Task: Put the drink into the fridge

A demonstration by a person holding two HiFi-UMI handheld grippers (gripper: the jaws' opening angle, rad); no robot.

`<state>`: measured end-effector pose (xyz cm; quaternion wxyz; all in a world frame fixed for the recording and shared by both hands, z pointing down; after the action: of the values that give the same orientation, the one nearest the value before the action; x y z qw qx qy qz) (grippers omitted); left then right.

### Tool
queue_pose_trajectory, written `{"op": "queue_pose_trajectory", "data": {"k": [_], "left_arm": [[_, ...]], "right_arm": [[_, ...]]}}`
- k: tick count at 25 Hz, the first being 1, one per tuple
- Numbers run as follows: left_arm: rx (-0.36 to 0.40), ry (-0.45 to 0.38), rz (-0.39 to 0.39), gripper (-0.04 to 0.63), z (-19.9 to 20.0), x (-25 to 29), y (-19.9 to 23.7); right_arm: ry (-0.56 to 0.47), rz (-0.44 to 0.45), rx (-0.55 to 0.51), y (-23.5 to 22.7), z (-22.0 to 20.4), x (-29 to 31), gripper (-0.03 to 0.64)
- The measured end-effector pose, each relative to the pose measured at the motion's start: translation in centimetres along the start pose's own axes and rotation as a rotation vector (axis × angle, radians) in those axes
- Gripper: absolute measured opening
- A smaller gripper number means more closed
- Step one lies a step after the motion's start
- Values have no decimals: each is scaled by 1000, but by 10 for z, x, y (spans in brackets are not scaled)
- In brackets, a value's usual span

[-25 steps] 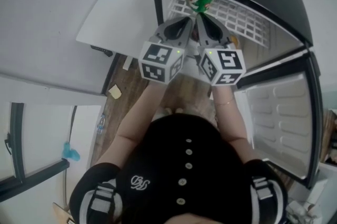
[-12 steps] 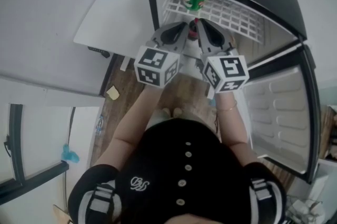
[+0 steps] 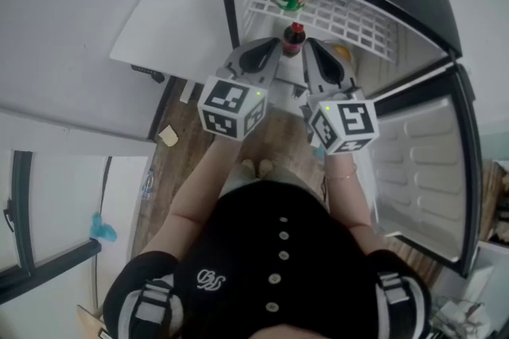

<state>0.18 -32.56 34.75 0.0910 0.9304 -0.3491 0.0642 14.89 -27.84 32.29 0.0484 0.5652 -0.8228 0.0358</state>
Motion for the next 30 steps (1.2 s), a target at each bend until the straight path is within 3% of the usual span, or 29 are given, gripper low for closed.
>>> {"op": "queue_pose_trajectory", "data": {"k": [5,11,30], "left_arm": [[-15,-50,34,8,0,-11,-2],[-18,-29,-38,8,-4,-10,-6],[-7,-62,-106,8,2,-9,-11]], "right_arm": [[-8,14,7,4,-2,-4,6],[18,52,-17,12,-6,-1,6],[43,31,-107,15,-4,-1,6]]}}
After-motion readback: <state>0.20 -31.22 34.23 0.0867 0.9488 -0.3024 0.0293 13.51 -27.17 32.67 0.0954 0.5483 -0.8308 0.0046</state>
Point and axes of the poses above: the fingertips, and each gripper's own axes: x forward along the fingers, y to its left, z out of its top, the point moved 9 cm from there along -x, backward along the fingers, and after that the axes turned 8 degrees about y, right-handed, at the moved point
